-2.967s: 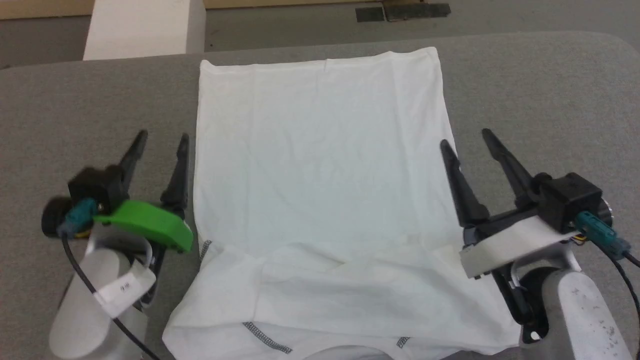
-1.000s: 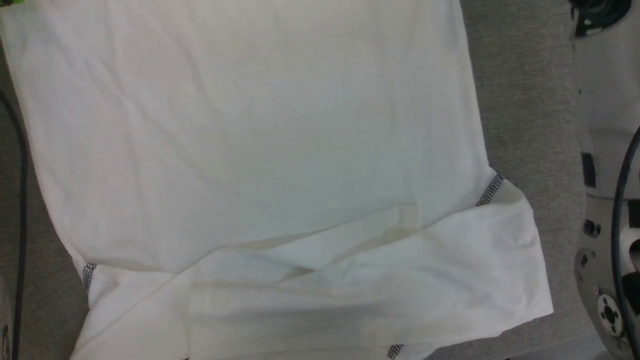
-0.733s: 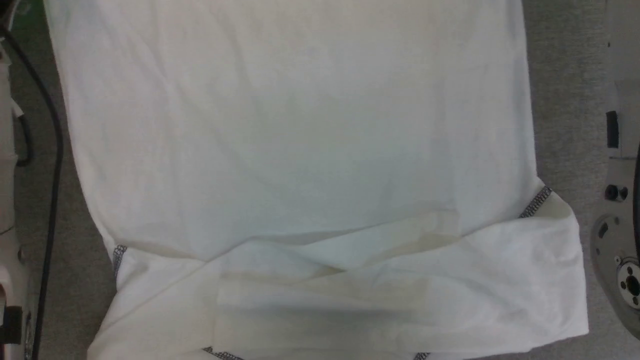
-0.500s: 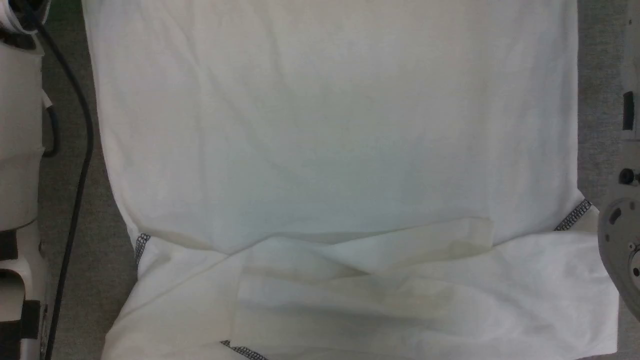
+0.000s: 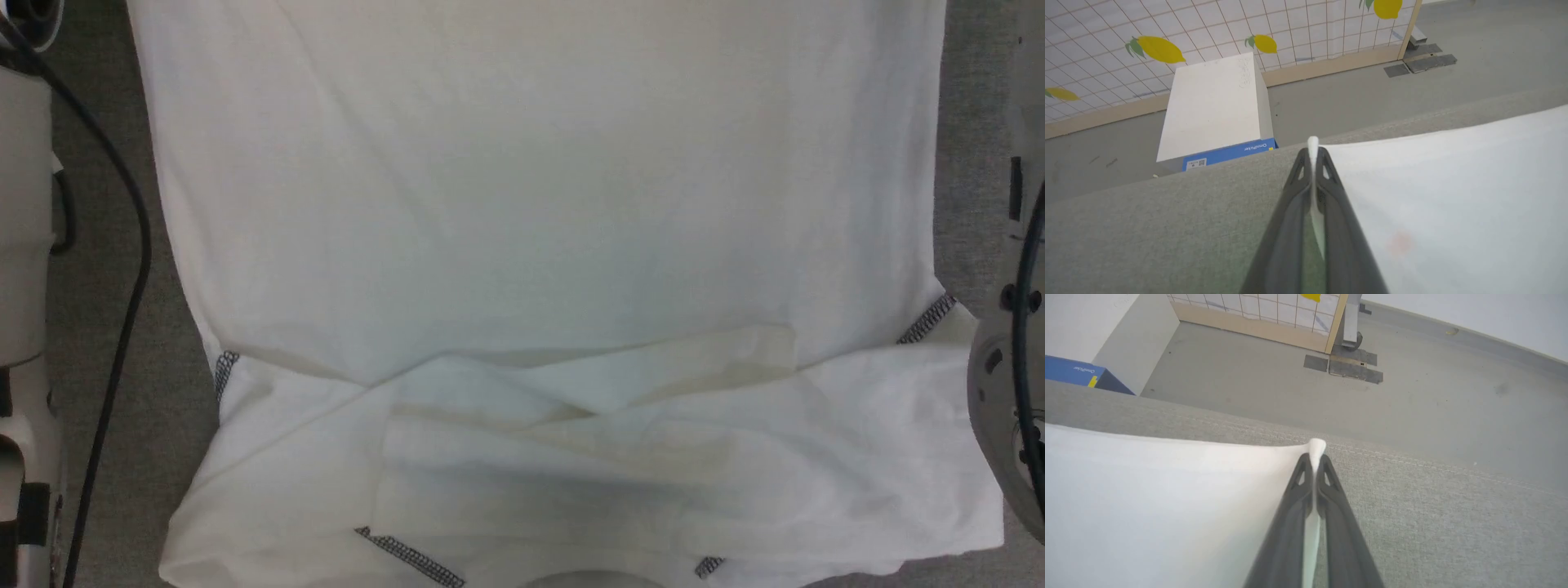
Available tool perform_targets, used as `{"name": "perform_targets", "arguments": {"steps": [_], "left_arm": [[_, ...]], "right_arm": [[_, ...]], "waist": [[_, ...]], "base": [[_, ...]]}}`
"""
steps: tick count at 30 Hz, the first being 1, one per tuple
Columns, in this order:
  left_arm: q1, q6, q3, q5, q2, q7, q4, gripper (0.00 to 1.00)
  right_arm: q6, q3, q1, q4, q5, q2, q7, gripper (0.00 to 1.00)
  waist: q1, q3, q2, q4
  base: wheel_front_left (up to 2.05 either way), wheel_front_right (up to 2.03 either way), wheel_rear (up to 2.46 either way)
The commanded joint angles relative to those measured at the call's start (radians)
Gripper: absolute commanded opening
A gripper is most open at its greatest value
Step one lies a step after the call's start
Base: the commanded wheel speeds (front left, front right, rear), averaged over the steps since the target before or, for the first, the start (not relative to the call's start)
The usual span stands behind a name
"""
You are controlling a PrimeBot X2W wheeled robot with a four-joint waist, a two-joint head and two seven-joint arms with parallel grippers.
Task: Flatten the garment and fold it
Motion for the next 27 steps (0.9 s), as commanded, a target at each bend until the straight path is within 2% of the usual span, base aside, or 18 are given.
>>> {"name": "perform_targets", "arguments": {"steps": [1, 9, 17, 22, 27], "left_arm": [[-0.015, 0.011, 0.010, 0.020, 0.019, -0.055, 0.008, 0.00], [0.002, 0.035, 0.018, 0.073, 0.028, -0.332, 0.084, 0.00], [0.104, -0.023, -0.002, 0.033, 0.002, -0.464, 0.162, 0.00], [0.261, -0.047, -0.013, -0.002, 0.005, -0.510, 0.129, 0.00], [0.483, -0.042, -0.015, -0.040, 0.025, -0.496, 0.016, 0.00]], "right_arm": [[-0.002, 0.009, 0.013, -0.010, 0.000, -0.003, -0.053, 0.00], [-0.002, 0.047, 0.040, 0.019, 0.018, -0.016, -0.319, 0.00], [-0.002, 0.166, 0.167, 0.036, 0.152, -0.051, -0.451, 0.00], [-0.002, 0.285, 0.347, -0.063, 0.278, -0.119, -0.495, 0.00], [-0.002, 0.357, 0.587, -0.253, 0.396, -0.213, -0.492, 0.00]], "waist": [[-0.0001, -0.025, 0.0000, -0.016], [-0.0001, -0.117, 0.0000, -0.026], [-0.0001, -0.270, 0.0000, -0.013], [-0.0001, -0.397, 0.0000, 0.002], [-0.0001, -0.504, 0.0000, 0.018]], "base": [[0.00, 0.00, 0.00], [0.00, 0.00, 0.00], [0.00, 0.00, 0.00], [0.00, 0.00, 0.00], [0.00, 0.00, 0.00]]}}
